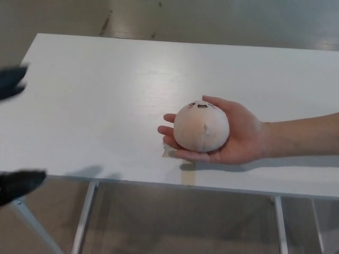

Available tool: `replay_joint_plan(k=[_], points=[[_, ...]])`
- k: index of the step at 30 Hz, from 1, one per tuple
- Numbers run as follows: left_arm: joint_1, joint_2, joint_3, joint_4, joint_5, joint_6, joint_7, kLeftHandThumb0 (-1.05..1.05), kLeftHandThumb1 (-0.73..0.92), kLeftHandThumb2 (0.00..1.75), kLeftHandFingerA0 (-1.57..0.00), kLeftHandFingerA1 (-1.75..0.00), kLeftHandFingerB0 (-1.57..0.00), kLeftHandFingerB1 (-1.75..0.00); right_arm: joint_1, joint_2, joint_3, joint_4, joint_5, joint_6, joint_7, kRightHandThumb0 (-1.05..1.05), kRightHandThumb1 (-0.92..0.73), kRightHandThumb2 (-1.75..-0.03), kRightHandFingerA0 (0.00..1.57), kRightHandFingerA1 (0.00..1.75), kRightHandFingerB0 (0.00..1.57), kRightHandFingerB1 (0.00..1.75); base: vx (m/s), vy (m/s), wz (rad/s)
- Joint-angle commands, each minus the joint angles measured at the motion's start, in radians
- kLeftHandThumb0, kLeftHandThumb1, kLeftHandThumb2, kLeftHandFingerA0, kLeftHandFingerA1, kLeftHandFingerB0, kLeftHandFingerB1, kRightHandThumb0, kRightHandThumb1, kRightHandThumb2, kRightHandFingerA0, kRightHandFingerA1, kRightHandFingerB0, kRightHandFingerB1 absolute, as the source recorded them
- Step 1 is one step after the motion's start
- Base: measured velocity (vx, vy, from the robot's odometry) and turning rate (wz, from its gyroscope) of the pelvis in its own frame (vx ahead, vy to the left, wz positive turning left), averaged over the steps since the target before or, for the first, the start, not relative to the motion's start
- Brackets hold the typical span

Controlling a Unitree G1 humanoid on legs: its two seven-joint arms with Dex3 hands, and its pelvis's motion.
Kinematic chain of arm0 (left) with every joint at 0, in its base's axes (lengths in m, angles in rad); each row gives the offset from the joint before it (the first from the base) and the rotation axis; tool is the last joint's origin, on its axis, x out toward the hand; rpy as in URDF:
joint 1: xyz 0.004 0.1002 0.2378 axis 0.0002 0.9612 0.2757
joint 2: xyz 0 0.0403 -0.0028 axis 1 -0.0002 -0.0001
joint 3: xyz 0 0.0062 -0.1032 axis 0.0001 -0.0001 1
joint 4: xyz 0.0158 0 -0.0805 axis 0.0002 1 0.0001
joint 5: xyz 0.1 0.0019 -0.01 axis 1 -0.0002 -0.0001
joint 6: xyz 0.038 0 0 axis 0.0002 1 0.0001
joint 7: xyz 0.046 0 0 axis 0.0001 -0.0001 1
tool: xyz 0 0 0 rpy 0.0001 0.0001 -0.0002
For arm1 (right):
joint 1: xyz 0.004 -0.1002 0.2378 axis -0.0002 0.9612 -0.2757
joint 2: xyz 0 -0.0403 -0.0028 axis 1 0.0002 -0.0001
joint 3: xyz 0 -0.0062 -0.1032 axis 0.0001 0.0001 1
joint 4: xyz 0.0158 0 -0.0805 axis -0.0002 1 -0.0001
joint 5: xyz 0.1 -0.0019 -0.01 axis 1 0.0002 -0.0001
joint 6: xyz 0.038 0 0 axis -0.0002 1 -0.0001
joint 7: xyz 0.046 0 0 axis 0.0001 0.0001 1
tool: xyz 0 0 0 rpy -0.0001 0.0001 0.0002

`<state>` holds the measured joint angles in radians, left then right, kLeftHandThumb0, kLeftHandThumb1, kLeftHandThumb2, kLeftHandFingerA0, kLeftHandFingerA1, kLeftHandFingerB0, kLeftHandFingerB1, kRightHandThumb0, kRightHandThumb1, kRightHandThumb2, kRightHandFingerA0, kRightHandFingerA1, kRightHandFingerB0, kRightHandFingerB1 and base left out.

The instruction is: Use the left hand to take the pink dumpling toy on a person's hand and put it on the desk.

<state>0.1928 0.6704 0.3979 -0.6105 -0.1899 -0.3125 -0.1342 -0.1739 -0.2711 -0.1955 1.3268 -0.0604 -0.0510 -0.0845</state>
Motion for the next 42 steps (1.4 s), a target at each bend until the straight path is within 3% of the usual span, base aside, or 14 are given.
replay_joint_plan(k=[1, 19, 20, 22, 23, 30, 31, 32, 33, 34, 37, 38, 41, 42], points=[[-0.539, 0.103, -0.301, 0.038, 0.022, 0.344, -0.162, -0.61, 0.4, 0.7, -0.38, -0.45, -0.24, -0.38, 0.011, -0.03, -0.028, 0.005, 0.029, 0.009, 0.016, -0.24, -0.72, -0.62, 0.63, 0.44, 0.52, 0.41, 0.0, 0.0, 0.0], [-1.145, -0.126, -0.784, 0.618, 0.432, 0.517, -0.296, -0.68, 0.41, 0.71, -0.19, -0.39, -0.14, -0.35, -0.016, -0.036, -0.043, 0.002, 0.03, 0.011, 0.041, -0.25, -0.72, -0.62, 0.62, 0.44, 0.55, 0.42, 0.0, 0.0, 0.0], [-1.171, -0.134, -0.813, 0.654, 0.45, 0.524, -0.3, -0.66, 0.47, 0.56, -0.21, -0.31, -0.17, -0.27, -0.017, -0.036, -0.044, 0.002, 0.031, 0.011, 0.044, -0.25, -0.72, -0.61, 0.62, 0.44, 0.55, 0.42, 0.0, 0.0, 0.0], [-1.204, -0.149, -0.847, 0.701, 0.469, 0.535, -0.304, -0.68, 0.48, 0.56, -0.19, -0.3, -0.17, -0.27, -0.018, -0.036, -0.045, 0.001, 0.03, 0.009, 0.047, -0.25, -0.72, -0.62, 0.62, 0.44, 0.55, 0.42, 0.0, 0.0, 0.0], [-1.232, -0.166, -0.872, 0.744, 0.483, 0.542, -0.307, -0.34, 0.18, 0.83, -0.01, -0.48, 0.0, -0.47, -0.022, -0.038, -0.042, 0.0, 0.027, 0.009, 0.046, -0.25, -0.72, -0.62, 0.62, 0.44, 0.55, 0.42, 0.0, 0.0, 0.0], [-1.3, -0.242, -0.973, 0.924, 0.543, 0.531, -0.27, -0.35, 0.17, 0.82, -0.01, -0.48, 0.0, -0.47, -0.038, -0.04, -0.049, 0.0, 0.032, 0.012, 0.048, -0.24, -0.72, -0.62, 0.61, 0.44, 0.54, 0.42, 0.0, 0.0, 0.0], [-1.301, -0.256, -0.991, 0.956, 0.553, 0.535, -0.261, -0.71, 0.48, 0.56, -0.19, -0.3, -0.16, -0.27, -0.04, -0.039, -0.049, 0.0, 0.031, 0.014, 0.047, -0.24, -0.72, -0.62, 0.61, 0.44, 0.54, 0.42, 0.0, 0.0, 0.0], [-1.302, -0.258, -0.994, 0.963, 0.555, 0.536, -0.259, -0.71, 0.48, 0.56, -0.19, -0.3, -0.16, -0.27, -0.041, -0.038, -0.048, 0.0, 0.031, 0.014, 0.047, -0.24, -0.72, -0.62, 0.61, 0.44, 0.54, 0.42, 0.0, 0.0, 0.0], [-1.293, -0.27, -1.016, 0.982, 0.569, 0.554, -0.263, -0.71, 0.47, 0.56, -0.19, -0.3, -0.15, -0.27, -0.04, -0.037, -0.047, 0.0, 0.029, 0.014, 0.045, -0.24, -0.71, -0.62, 0.61, 0.43, 0.54, 0.42, 0.0, 0.0, 0.0], [-1.285, -0.276, -1.033, 0.993, 0.579, 0.567, -0.27, -0.35, 0.16, 0.82, 0.0, -0.48, 0.0, -0.47, -0.039, -0.036, -0.047, 0.0, 0.028, 0.014, 0.045, -0.24, -0.71, -0.62, 0.61, 0.43, 0.54, 0.42, 0.0, 0.0, 0.0], [-1.276, -0.285, -1.075, 1.021, 0.604, 0.592, -0.311, -0.35, 0.15, 0.81, -0.01, -0.49, 0.0, -0.47, -0.038, -0.034, -0.047, 0.0, 0.027, 0.013, 0.049, -0.24, -0.71, -0.62, 0.61, 0.43, 0.54, 0.42, 0.0, 0.0, 0.0], [-1.284, -0.291, -1.078, 1.034, 0.607, 0.593, -0.315, -0.72, 0.48, 0.56, -0.12, -0.29, -0.12, -0.27, -0.044, -0.036, -0.048, 0.0, 0.027, 0.014, 0.049, -0.24, -0.71, -0.62, 0.61, 0.44, 0.54, 0.42, 0.0, 0.0, 0.0], [-1.307, -0.302, -1.098, 1.075, 0.62, 0.596, -0.354, -0.72, 0.47, 0.56, -0.14, -0.29, -0.11, -0.26, -0.056, -0.04, -0.05, 0.0, 0.028, 0.016, 0.05, -0.24, -0.71, -0.62, 0.61, 0.44, 0.54, 0.42, 0.0, 0.0, 0.0], [-1.306, -0.307, -1.106, 1.075, 0.63, 0.608, -0.368, -0.66, 0.42, 0.81, -0.03, -0.38, -0.05, -0.32, -0.06, -0.04, -0.05, 0.001, 0.026, 0.018, 0.049, -0.24, -0.71, -0.62, 0.61, 0.43, 0.56, 0.43, 0.0, 0.0, 0.0]])
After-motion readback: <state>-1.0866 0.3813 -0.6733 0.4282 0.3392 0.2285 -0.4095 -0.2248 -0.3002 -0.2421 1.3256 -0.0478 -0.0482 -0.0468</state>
